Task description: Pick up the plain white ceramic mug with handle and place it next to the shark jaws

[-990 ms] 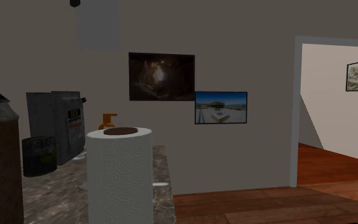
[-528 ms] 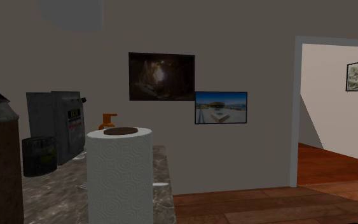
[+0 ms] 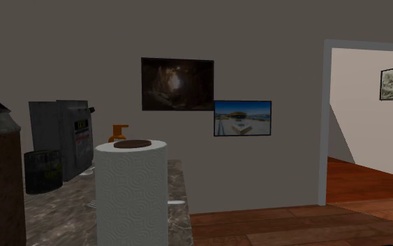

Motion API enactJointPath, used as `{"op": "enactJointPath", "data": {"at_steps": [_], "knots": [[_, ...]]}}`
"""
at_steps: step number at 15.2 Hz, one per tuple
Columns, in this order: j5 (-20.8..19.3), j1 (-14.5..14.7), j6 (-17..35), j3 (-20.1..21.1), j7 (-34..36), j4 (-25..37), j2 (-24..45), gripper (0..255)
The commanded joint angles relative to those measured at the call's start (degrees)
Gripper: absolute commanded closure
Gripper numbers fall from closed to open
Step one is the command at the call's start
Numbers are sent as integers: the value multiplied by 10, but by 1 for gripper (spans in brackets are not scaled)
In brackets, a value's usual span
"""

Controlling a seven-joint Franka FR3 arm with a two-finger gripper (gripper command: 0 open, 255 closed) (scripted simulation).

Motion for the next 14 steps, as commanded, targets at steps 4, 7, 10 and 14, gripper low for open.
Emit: {"op": "enactJointPath", "data": {"at_steps": [4, 7, 10, 14], "knots": [[1, 35, -3, 33, 69, -7, -8, 255], [-1, 58, -7, 54, 113, -5, -6, 255], [4, 61, 12, 58, 121, -32, -16, 255], [16, 56, 48, 53, 115, -84, -36, 255]]}}
